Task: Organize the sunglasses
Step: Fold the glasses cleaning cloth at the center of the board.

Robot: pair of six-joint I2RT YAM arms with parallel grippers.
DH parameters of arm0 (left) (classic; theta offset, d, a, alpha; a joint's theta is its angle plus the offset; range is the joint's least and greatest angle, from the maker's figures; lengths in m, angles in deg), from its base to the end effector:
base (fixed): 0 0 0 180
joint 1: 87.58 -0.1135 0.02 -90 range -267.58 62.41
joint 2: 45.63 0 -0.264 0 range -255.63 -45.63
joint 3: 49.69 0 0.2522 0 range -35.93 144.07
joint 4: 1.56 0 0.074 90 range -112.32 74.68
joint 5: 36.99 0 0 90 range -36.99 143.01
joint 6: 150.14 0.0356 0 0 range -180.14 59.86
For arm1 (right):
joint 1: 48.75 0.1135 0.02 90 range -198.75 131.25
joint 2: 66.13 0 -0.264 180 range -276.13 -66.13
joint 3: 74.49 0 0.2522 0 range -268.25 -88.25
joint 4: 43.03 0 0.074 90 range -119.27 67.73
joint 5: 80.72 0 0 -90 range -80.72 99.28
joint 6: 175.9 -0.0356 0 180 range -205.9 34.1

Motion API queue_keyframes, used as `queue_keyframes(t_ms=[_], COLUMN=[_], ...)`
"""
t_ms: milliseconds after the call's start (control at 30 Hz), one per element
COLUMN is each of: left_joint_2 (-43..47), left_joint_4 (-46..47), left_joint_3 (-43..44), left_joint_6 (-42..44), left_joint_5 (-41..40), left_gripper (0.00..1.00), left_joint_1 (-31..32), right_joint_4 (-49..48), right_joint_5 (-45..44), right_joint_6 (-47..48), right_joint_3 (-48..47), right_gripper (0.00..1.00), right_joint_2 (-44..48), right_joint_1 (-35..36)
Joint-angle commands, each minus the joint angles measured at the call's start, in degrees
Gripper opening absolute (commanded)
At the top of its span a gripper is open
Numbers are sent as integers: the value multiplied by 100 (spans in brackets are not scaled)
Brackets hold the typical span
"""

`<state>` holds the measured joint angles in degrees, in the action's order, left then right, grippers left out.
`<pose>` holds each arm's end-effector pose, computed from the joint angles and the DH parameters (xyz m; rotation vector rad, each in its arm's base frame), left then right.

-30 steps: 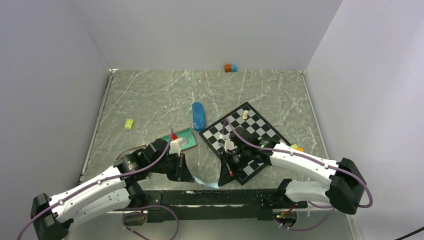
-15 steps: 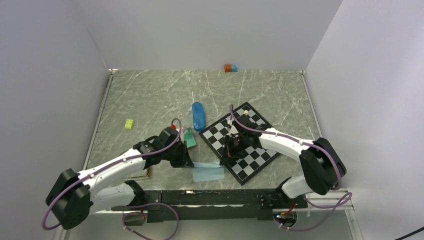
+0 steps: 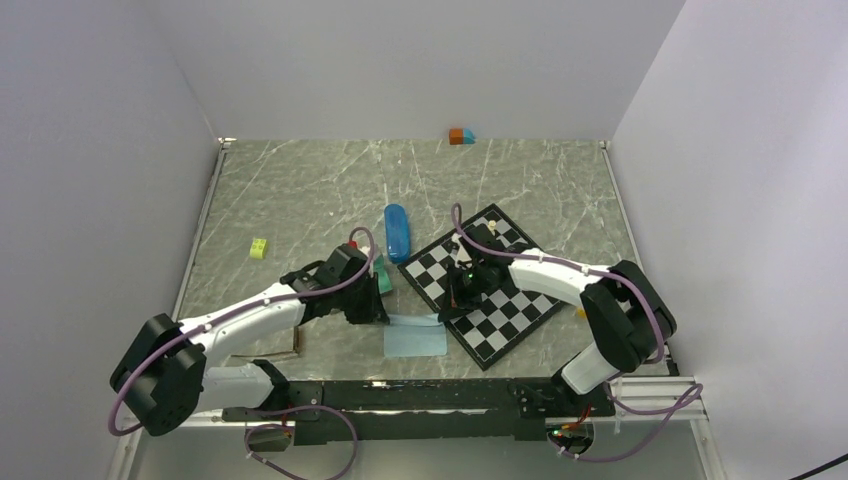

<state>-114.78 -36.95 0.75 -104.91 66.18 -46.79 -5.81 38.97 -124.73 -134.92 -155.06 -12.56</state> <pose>0.1678 -0.1555 0.1913 0.0072 2.7161 -0.8272 0.2154 0.1795 0.1615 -0.1003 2.9555 1.0075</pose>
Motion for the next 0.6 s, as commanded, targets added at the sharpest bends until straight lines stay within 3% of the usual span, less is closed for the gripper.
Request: queue_keyframes(t_ms=[0, 567], left_joint_2=[-56, -180], left_joint_4=[465, 118], left_joint_3=[-229, -402], left_joint_6=[-32, -427], left_joint_5=[424, -150], left_gripper=[0, 0], left_joint_1=[17, 617], right_joint_4=[-12, -312], right_joint_5=[-47, -570], right_joint_6=[15, -509], right_joint_3=[56, 571], right_gripper=[2, 4], right_joint_2=[220, 542], right_joint_1=[26, 631])
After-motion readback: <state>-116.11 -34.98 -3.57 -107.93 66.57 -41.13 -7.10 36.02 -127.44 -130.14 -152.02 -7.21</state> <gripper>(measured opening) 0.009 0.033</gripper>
